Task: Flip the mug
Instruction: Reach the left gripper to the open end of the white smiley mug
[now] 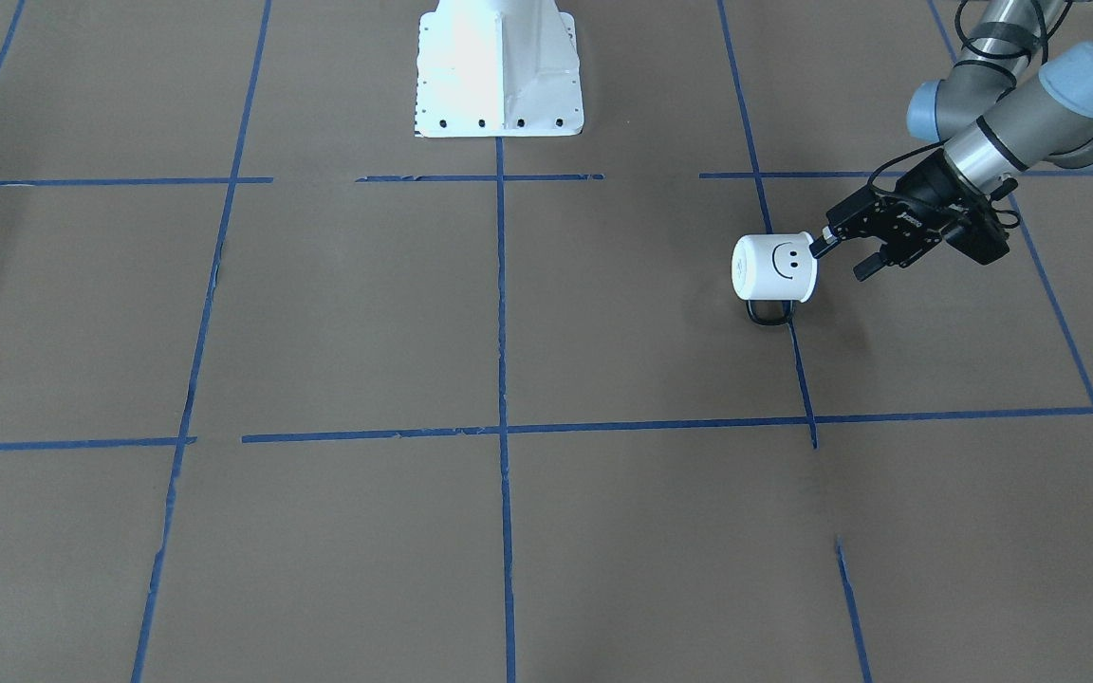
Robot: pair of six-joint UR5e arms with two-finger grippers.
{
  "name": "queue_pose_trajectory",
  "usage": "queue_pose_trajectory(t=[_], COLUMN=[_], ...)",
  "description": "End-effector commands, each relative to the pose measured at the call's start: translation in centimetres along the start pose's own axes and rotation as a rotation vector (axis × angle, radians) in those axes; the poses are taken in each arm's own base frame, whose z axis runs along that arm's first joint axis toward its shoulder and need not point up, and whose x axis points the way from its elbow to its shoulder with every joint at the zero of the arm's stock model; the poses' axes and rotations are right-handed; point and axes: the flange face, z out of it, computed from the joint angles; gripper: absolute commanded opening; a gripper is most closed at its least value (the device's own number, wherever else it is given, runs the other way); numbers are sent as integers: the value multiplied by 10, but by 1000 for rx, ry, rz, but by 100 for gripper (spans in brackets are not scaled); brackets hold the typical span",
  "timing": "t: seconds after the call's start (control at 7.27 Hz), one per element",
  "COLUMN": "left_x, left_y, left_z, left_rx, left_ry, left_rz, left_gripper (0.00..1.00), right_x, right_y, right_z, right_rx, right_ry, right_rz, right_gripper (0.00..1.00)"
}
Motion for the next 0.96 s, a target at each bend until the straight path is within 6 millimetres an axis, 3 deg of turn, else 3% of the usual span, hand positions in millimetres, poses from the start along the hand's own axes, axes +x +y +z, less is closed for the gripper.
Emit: queue_pose_trajectory(t=[0.0,0.14,0.41,0.55,0.83], left_x=[9,18,9,4,13], left_y=[12,16,12,25,33], left_z=[15,22,49,56,61], left_rx=[55,112,160,136,106], left_ry=[93,151,167,205,232], left_rz=[-48,-68,-80,-73,-98], left_gripper=[100,100,100,100,100], right_x=[0,0,0,0,0], right_y=[0,0,0,0,0], right_z=[0,0,0,0,0], right_rx=[0,0,0,0,0], right_ry=[0,0,0,0,0], right_rz=[0,0,0,0,0], right_gripper=[100,100,100,100,100])
